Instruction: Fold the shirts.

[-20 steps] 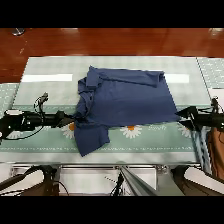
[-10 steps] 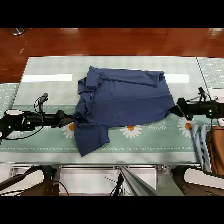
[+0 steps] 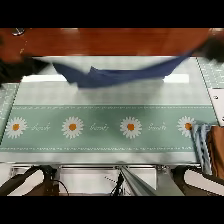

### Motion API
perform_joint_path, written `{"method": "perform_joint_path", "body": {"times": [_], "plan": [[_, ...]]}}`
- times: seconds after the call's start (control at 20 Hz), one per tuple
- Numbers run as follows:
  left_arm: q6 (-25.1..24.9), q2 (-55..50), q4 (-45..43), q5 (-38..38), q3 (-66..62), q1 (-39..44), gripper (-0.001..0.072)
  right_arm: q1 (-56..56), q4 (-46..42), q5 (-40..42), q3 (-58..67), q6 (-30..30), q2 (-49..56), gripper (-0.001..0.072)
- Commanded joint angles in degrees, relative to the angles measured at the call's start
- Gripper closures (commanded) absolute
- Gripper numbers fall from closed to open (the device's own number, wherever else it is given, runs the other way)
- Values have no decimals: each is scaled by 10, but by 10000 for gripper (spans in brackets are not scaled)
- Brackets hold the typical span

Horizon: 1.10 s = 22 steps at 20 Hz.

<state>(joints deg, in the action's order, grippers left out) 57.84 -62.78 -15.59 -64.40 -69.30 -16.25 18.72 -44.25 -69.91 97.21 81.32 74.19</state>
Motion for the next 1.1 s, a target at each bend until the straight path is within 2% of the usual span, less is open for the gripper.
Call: {"method": "perform_joint_path", "body": {"times": [0.0,0.1,0.25,0.4,0.55,0.75,1.05], "plan": [[111,37,-32,64,-259,-6,692,-3,-9,-66,271,46,-27,693],[153,62,-139,64,-376,-6,692,-3,-31,-63,277,43,-94,693],[220,127,-382,54,-480,-6,692,-3,-143,-77,276,43,-191,692],[230,221,-543,38,-485,-6,692,-3,-206,-100,276,50,-270,692],[230,292,-612,-7,-478,1,691,-3,-227,-133,276,51,-322,692],[236,356,-632,-8,-410,57,692,-3,-233,-215,269,54,-342,692],[256,344,-654,-11,-190,73,691,-3,-195,-196,89,49,-348,692]]}}
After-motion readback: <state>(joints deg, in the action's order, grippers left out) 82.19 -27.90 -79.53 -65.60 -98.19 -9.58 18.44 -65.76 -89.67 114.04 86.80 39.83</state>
